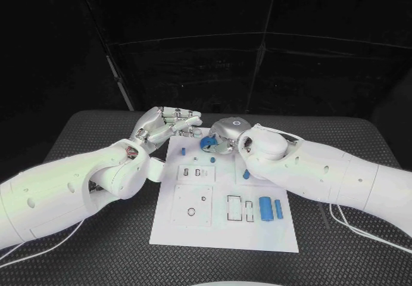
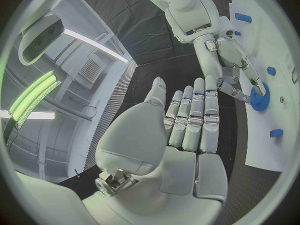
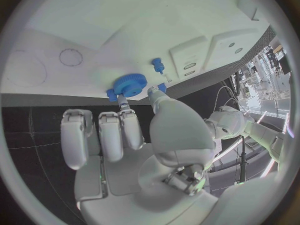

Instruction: Assemble the parts on the task board

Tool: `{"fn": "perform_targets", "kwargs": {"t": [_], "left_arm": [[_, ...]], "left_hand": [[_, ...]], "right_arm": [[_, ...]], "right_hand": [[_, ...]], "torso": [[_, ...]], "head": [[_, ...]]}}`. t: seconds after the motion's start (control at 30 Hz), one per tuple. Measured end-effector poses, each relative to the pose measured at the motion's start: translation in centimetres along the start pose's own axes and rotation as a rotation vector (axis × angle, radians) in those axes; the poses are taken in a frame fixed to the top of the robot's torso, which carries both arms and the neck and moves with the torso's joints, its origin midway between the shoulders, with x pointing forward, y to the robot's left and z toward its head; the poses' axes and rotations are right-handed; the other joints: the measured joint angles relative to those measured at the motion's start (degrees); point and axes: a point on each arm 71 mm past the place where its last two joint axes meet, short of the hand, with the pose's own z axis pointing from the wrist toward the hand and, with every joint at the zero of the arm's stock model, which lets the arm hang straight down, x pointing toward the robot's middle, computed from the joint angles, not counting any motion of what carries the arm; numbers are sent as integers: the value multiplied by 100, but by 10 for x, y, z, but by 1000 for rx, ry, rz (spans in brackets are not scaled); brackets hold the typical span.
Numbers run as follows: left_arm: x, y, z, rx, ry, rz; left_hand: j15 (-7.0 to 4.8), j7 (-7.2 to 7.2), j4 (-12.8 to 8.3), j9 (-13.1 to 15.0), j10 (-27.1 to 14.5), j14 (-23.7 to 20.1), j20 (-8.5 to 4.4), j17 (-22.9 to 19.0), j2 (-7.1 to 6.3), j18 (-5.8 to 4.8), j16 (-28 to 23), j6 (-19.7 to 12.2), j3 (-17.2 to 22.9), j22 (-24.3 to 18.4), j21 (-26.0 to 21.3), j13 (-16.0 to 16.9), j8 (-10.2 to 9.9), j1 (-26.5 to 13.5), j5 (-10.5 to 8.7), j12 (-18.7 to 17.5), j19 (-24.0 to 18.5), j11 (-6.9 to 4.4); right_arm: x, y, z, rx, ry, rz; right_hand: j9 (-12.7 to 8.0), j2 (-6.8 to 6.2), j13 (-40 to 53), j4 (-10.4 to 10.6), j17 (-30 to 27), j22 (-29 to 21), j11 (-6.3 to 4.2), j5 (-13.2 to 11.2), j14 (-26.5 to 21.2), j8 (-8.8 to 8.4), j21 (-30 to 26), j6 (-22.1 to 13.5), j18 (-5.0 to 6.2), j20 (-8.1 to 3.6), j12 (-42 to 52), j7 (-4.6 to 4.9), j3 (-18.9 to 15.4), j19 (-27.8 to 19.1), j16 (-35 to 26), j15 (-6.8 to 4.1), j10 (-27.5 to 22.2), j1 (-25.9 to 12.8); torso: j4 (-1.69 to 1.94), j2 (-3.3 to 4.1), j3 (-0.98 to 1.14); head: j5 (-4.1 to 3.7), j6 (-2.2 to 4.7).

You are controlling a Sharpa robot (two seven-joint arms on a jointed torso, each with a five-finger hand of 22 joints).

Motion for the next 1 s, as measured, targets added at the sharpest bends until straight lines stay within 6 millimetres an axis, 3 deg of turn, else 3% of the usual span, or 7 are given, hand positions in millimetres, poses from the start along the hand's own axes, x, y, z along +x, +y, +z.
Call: {"fn": "perform_targets", "kwargs": {"t": [0.27, 0.43, 0.63, 0.8, 1.0], "left_arm": [[0, 0, 0, 0, -1, 1], [-1, 0, 0, -1, -2, 1], [-1, 0, -1, -1, -2, 2], [-3, 0, -1, -2, -6, 4], [-7, 1, -1, -5, -14, 9]], "left_hand": [[0, 0, 0, 0, -21, 0, 19, 0, 0, 0, 0, 0, 0, -5, 0, -5, 0, 0, 0, 0, -19, 21], [0, 0, 0, 0, -21, 0, 19, 0, 0, 0, 0, 0, 0, -5, 1, -5, 0, 0, 0, 0, -19, 21], [0, 0, 0, 1, -21, 0, 19, 0, 0, 0, 0, 0, 0, -4, 1, -4, 0, 0, 0, 0, -19, 21], [0, 0, -25, 1, -21, 0, 19, 0, 0, 0, 0, 0, 6, -4, -22, -4, 0, 0, 0, 0, -19, 21], [0, 0, -32, 1, -21, 0, 19, -4, 0, 0, 0, 0, 0, -9, -32, -3, 0, 0, 0, 0, -19, 21]], "right_arm": [[1, -7, -3, 19, 10, 19], [-1, -14, -7, 22, -24, 36], [-11, -24, -21, -53, -137, 109], [-20, -38, -44, -137, -217, 207], [-26, -87, -79, -101, -246, 350]], "right_hand": [[-11, -10, 0, 26, 0, 0, 21, 42, 21, -89, 0, -38, 0, 20, 0, 12, -27, 20, 0, 20, -17, -34], [-13, -47, 0, -57, 0, -1, 41, 197, 1, -105, 0, -23, 0, 31, 0, 43, 56, 9, 0, 40, 1, 71], [-5, -9, 0, -297, 0, -1, 41, 384, 21, -105, 0, 71, 1, 63, 0, 54, 213, 22, 0, 61, 1, 409], [1, -72, 0, -535, 4, -1, 40, 399, 21, -105, 0, 203, 1, 63, 0, 36, 289, 22, 0, 61, 1, 637], [12, -281, 0, -933, 4, -2, 40, 189, 22, -102, -49, 386, 0, 63, -119, -2, 323, 22, -48, 61, 1, 964]], "torso": [[1, 0, 2], [1, 0, 3], [1, -1, 4], [-10, -13, 5], [-46, -38, 5]], "head": [[0, -7], [7, -1], [-4, 18], [-24, 70], [-73, 106]]}}
